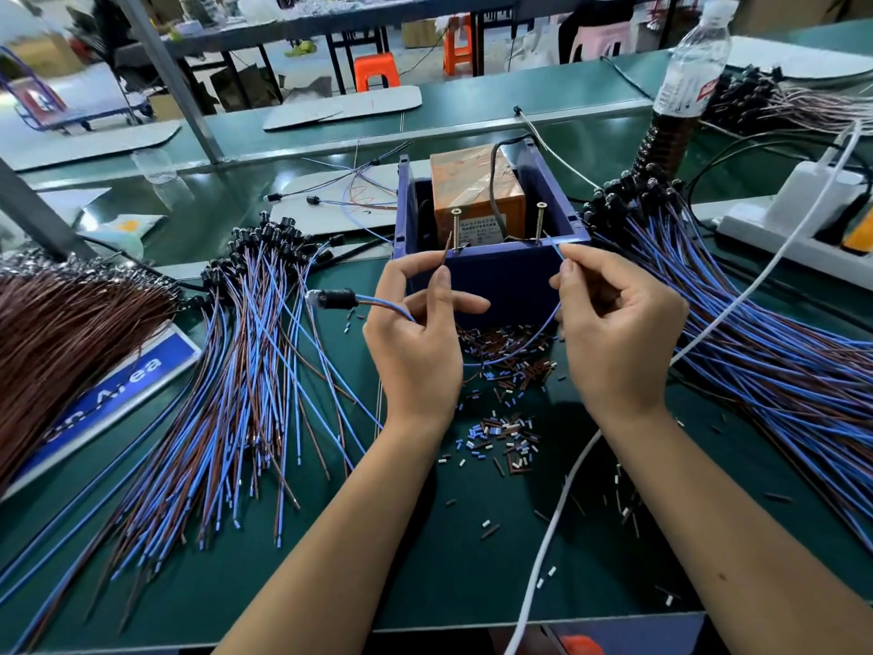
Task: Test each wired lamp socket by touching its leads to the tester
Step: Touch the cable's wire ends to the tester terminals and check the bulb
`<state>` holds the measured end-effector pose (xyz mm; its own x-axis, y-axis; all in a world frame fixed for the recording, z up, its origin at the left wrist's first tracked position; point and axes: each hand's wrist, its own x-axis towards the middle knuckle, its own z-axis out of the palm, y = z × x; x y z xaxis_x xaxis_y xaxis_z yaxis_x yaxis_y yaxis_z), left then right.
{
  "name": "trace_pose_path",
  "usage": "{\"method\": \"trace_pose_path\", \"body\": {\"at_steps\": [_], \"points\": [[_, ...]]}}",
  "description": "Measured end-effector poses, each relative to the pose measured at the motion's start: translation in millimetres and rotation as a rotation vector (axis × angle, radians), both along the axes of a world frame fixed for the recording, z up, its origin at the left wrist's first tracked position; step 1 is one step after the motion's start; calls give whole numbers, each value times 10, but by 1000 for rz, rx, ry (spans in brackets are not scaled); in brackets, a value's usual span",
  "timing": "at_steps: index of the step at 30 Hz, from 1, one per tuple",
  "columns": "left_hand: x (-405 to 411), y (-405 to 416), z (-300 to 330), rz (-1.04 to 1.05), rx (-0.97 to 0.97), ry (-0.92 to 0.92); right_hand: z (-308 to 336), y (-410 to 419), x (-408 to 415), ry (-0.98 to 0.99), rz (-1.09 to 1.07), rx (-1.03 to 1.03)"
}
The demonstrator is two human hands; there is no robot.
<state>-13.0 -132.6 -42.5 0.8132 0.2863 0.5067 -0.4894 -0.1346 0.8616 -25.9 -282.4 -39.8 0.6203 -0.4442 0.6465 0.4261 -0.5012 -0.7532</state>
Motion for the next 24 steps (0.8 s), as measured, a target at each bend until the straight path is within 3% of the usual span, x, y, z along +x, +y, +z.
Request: {"method": "trace_pose_path", "body": {"at_steps": [11,24], "points": [[11,-12,-6,4,-38,22,7,4,1,-34,-1,-63],[-121,-88,68,115,-69,-75,18,-21,-56,-49,25,65]]}}
